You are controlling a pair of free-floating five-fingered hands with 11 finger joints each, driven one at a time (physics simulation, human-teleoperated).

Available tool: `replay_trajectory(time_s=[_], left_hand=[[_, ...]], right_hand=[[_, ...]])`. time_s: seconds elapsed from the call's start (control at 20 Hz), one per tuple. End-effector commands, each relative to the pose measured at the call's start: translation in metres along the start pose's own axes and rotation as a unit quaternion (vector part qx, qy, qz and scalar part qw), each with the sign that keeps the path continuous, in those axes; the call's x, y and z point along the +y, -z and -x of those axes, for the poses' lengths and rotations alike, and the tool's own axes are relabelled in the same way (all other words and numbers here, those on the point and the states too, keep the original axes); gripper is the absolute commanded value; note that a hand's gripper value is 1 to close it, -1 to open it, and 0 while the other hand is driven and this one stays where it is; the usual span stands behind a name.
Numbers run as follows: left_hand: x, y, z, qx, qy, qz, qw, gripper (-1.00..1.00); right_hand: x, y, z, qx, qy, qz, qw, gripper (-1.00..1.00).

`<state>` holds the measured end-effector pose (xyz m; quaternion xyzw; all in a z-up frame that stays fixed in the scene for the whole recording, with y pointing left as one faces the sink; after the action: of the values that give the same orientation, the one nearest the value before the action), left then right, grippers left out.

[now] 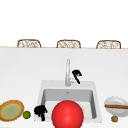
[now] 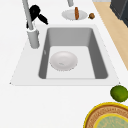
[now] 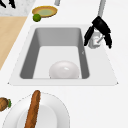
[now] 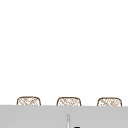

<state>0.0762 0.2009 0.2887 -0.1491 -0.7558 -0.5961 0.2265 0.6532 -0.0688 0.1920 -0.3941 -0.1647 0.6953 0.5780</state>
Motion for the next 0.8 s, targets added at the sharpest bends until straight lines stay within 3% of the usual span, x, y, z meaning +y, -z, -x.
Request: replay_trajectory(time_s=[0.0,0.25,0.35,0.5,0.75], left_hand=[[0.000,0.000,0.000,0.000,0.000,0.000,1.0000,0.00],[0.000,0.000,0.000,0.000,0.000,0.000,1.0000,0.00],[0.000,0.000,0.000,0.000,0.000,0.000,1.0000,0.00],[0.000,0.000,0.000,0.000,0.000,0.000,1.0000,0.00],[0.000,0.000,0.000,0.000,0.000,0.000,1.0000,0.00]], right_hand=[[0.011,0.014,-0.002,-0.052,0.014,0.011,0.9985,1.00],[0.030,0.023,0.003,-0.054,0.021,0.059,0.9966,1.00],[0.036,0.022,0.008,-0.051,0.034,0.096,0.9935,1.00],[0.044,0.021,0.009,-0.057,0.040,0.151,0.9861,1.00],[0.057,0.017,0.009,-0.096,0.030,0.224,0.9693,1.00]])
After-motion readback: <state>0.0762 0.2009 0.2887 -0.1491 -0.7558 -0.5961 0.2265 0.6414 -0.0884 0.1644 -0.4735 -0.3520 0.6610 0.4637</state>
